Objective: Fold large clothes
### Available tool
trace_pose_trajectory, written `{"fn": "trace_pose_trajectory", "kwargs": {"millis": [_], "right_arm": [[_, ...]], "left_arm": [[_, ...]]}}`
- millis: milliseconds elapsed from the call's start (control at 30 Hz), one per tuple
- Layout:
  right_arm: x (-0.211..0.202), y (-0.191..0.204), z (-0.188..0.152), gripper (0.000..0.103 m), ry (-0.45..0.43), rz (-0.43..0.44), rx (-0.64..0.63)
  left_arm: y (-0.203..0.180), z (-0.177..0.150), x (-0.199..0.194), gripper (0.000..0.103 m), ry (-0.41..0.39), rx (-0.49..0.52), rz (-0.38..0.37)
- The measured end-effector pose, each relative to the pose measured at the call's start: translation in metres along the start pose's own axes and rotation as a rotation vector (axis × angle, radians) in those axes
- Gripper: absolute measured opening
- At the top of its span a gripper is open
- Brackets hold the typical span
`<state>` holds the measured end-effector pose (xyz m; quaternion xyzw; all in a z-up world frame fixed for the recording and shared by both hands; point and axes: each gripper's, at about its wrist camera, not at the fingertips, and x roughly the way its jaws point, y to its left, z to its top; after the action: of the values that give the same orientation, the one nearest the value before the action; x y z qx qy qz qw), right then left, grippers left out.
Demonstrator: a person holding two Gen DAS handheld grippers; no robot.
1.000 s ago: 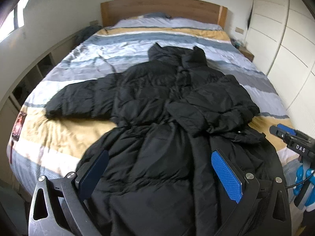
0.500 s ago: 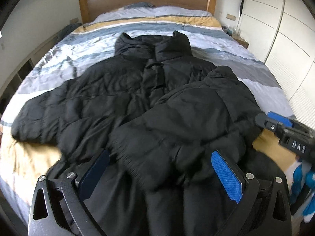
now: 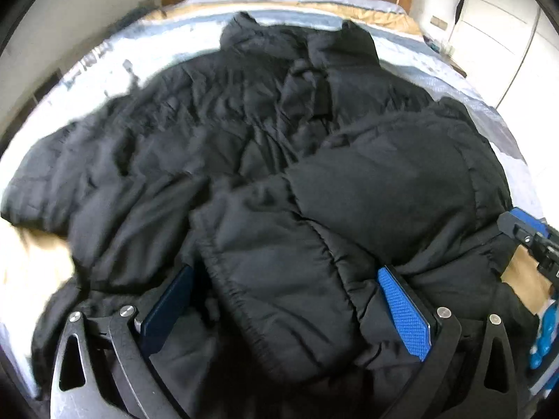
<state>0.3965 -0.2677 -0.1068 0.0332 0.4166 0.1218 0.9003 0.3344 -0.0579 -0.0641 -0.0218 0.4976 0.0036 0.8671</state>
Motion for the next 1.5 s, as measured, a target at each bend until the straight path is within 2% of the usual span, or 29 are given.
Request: {"fn": "trace_pose_trajectory", "kwargs": {"millis": [200, 367, 433, 500, 600, 733, 933, 1167, 1333, 1500], "right_arm": [[-0.018, 0.001, -0.003, 0.054, -0.022, -0.045, -0.012], [-0.031, 0.014, -0.008, 0.054, -0.033, -0.024, -0.004], [-0.028, 0.026, -0.010, 0.054, -0.024, -0.006, -0.015], [-0.021, 0.032, -0.013, 0.054, -0.004, 0.020, 0.001], [-0.007, 0.037, -0.022, 0.054, 0.041, -0.010, -0.004], [-0.011, 0.033, -0.027, 0.054, 0.063, -0.054, 0.017], [-0.052, 0.045, -0.036, 0.054, 0.025, -0.074, 0.022], [-0.127, 0.078, -0.052, 0.054, -0.054, -0.088, -0.010], [-0.188, 0.101, -0.070, 0.054, -0.131, -0.087, -0.008], [-0.230, 0.120, -0.089, 0.055, -0.181, -0.078, -0.003]], "left_arm": [[0.001, 0.002, -0.018, 0.102, -0.030, 0.016, 0.083], [0.003, 0.011, -0.030, 0.102, -0.076, -0.026, 0.067], [-0.001, 0.015, -0.023, 0.102, -0.062, -0.018, 0.043], [-0.004, 0.014, -0.012, 0.102, -0.031, 0.007, 0.057], [0.002, 0.006, 0.000, 0.102, 0.014, 0.030, 0.060], [0.012, 0.001, -0.014, 0.102, -0.002, 0.037, 0.053], [0.025, -0.008, -0.055, 0.102, -0.018, 0.027, 0.048], [0.042, -0.029, -0.134, 0.102, -0.096, 0.060, 0.016], [0.078, -0.044, -0.201, 0.102, -0.171, 0.042, 0.001], [0.123, -0.055, -0.259, 0.102, -0.249, -0.016, 0.006]]}}
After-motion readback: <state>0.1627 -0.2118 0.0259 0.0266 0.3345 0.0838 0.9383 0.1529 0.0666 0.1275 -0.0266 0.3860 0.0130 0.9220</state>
